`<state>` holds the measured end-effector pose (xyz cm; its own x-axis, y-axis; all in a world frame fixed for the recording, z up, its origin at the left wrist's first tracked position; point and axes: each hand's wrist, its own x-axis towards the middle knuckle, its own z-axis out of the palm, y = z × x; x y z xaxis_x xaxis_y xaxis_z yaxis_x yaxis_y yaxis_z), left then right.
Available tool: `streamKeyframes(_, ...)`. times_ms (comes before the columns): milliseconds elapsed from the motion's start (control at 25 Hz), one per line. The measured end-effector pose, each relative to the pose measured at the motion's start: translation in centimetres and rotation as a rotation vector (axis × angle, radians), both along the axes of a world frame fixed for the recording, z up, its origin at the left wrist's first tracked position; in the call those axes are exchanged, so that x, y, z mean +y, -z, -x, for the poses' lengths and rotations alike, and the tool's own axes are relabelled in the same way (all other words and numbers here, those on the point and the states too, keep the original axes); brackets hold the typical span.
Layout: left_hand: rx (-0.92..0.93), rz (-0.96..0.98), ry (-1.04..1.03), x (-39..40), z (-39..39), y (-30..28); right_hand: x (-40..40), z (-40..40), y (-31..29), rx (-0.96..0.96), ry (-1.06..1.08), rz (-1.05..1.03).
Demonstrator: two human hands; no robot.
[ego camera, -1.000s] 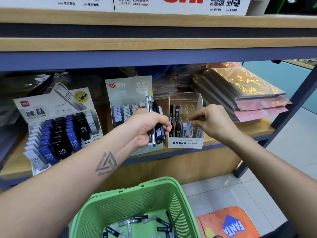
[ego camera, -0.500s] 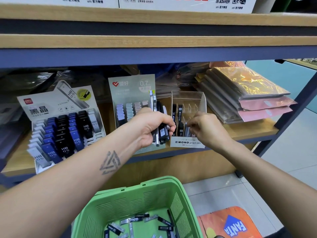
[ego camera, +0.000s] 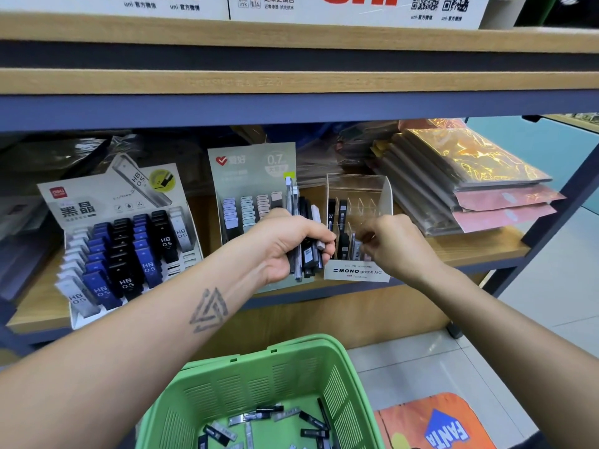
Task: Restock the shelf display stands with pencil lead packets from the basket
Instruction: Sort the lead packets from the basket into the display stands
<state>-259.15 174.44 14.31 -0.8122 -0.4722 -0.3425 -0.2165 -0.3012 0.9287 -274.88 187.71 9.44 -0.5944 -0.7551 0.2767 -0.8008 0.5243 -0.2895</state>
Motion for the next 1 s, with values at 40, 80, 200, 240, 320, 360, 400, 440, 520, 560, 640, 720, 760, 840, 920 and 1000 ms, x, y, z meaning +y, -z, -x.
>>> streamKeyframes(40, 0.0, 0.001, -0.003, 0.0, 0.0, 0.0, -0.1, -0.2, 0.1, 0.009, -0.001, -0.01)
streamKeyframes(80, 0.001, 0.0, -0.005, 0.0, 0.0, -0.1, -0.1, -0.3, 0.1, 0.021, 0.002, -0.021)
streamKeyframes(200, 0.01, -0.028, 0.0, 0.0, 0.0, 0.0, -0.1, -0.6, -0.2, 0.101, 0.025, -0.024)
streamKeyframes(240, 0.011, -0.039, 0.003, 0.0, -0.1, -0.1, -0.2, -0.8, -0.6, 0.127, 0.034, -0.004)
streamKeyframes(320, 0.013, -0.066, 0.01, 0.1, -0.1, -0.2, -0.3, -1.4, -1.7, 0.03, 0.004, 0.115)
streamKeyframes(360, 0.015, -0.08, 0.011, 0.1, -0.2, -0.2, -0.5, -1.7, -2.3, -0.148, -0.031, 0.214)
streamKeyframes(400, 0.017, -0.087, 0.011, 0.1, -0.2, -0.2, -0.6, -2.1, -2.9, -0.412, -0.082, 0.313)
streamKeyframes(440, 0.016, -0.088, 0.018, 0.2, -0.3, -0.3, -0.7, -2.5, -3.5, -0.689, -0.144, 0.394)
streamKeyframes(520, 0.011, -0.076, 0.061, 0.4, -0.4, -0.3, -0.8, -2.9, -3.9, -1.019, -0.225, 0.469)
streamKeyframes(560, 0.009, -0.069, 0.081, 0.5, -0.5, -0.4, -0.8, -3.1, -4.0, -1.086, -0.244, 0.476)
streamKeyframes(640, 0.005, -0.059, 0.102, 0.8, -0.5, -0.4, -0.9, -3.2, -4.2, -1.155, -0.238, 0.508)
streamKeyframes(720, -0.001, -0.073, 0.098, 0.7, -0.5, -0.4, -0.8, -3.0, -4.3, -1.256, -0.181, 0.584)
streamKeyframes(760, 0.004, -0.102, 0.094, 0.5, -0.6, -0.4, -0.7, -2.8, -4.5, -1.313, -0.154, 0.632)
streamKeyframes(840, 0.027, -0.178, 0.079, 0.1, -0.6, -0.3, -0.4, -2.2, -4.6, -1.374, -0.124, 0.694)
streamKeyframes(920, 0.049, -0.207, 0.044, -0.4, -0.5, -0.3, -0.3, -1.9, -4.5, -1.376, -0.135, 0.679)
streamKeyframes(1000, 0.067, -0.173, 0.002, -0.6, -0.4, -0.4, -0.3, -1.9, -4.3, -1.35, -0.162, 0.629)
